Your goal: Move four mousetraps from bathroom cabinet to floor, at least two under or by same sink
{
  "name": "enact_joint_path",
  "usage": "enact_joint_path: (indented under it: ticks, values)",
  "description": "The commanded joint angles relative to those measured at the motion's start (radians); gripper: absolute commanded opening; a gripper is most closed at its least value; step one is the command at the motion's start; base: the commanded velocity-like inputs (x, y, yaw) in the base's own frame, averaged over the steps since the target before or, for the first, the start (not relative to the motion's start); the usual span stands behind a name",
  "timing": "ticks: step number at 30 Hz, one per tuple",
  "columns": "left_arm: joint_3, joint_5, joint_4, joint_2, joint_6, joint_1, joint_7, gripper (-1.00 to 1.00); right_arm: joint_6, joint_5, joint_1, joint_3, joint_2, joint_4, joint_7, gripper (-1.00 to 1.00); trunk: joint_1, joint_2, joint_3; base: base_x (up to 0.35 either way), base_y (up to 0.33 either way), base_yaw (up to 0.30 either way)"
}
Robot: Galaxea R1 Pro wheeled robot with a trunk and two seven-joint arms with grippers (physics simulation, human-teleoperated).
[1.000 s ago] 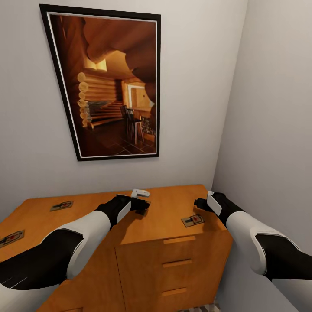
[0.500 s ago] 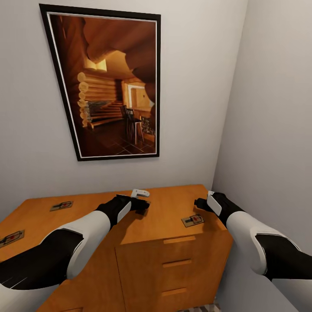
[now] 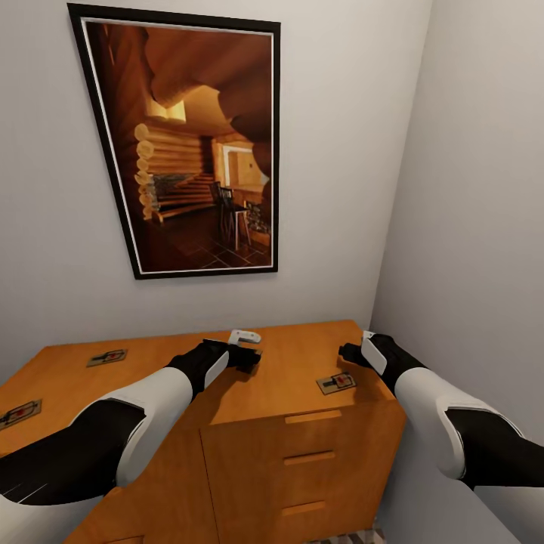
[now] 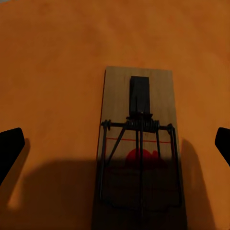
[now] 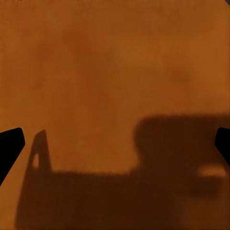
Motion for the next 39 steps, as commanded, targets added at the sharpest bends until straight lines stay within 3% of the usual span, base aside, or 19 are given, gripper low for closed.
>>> enact_joint_path:
  ticks: [1,5,6,10,22,28,39]
  values:
    - [-0.007,0.008,-0.001,0.000,0.005,-0.001,0.000,1.00,0.005,-0.008,0.000,-0.010,0.000,0.076,-0.006,1.00,0.000,-0.001,-0.001,0.000,0.000,0.000]
    - [-0.007,0.008,-0.001,0.000,0.005,-0.001,0.000,1.00,0.005,-0.008,0.000,-0.010,0.000,0.076,-0.006,1.00,0.000,-0.001,-0.001,0.000,0.000,0.000]
    - [-0.006,0.009,-0.001,0.000,0.005,0.005,-0.003,1.00,0.005,-0.005,0.000,-0.004,0.006,0.004,-0.011,1.00,0.000,0.000,-0.001,0.000,0.000,0.000]
    - [-0.006,0.009,-0.001,0.000,0.005,0.009,-0.003,1.00,0.005,0.039,0.000,0.021,0.017,0.016,-0.014,1.00,0.000,0.000,-0.001,0.000,0.000,0.000]
    - [-0.006,0.009,-0.001,0.000,0.006,0.024,-0.037,1.00,0.010,0.051,0.000,0.046,0.018,0.010,-0.008,1.00,0.000,0.000,-0.001,0.000,0.000,0.000]
    - [-0.006,0.009,-0.001,0.000,0.007,0.025,-0.040,1.00,0.036,0.018,0.000,0.013,0.016,-0.024,-0.014,1.00,0.000,0.000,-0.001,0.000,0.000,0.000]
    - [-0.004,0.009,-0.002,0.000,0.008,0.026,-0.042,1.00,0.097,0.064,0.000,0.003,0.014,-0.086,-0.026,1.00,0.000,0.000,-0.001,0.000,0.000,0.000]
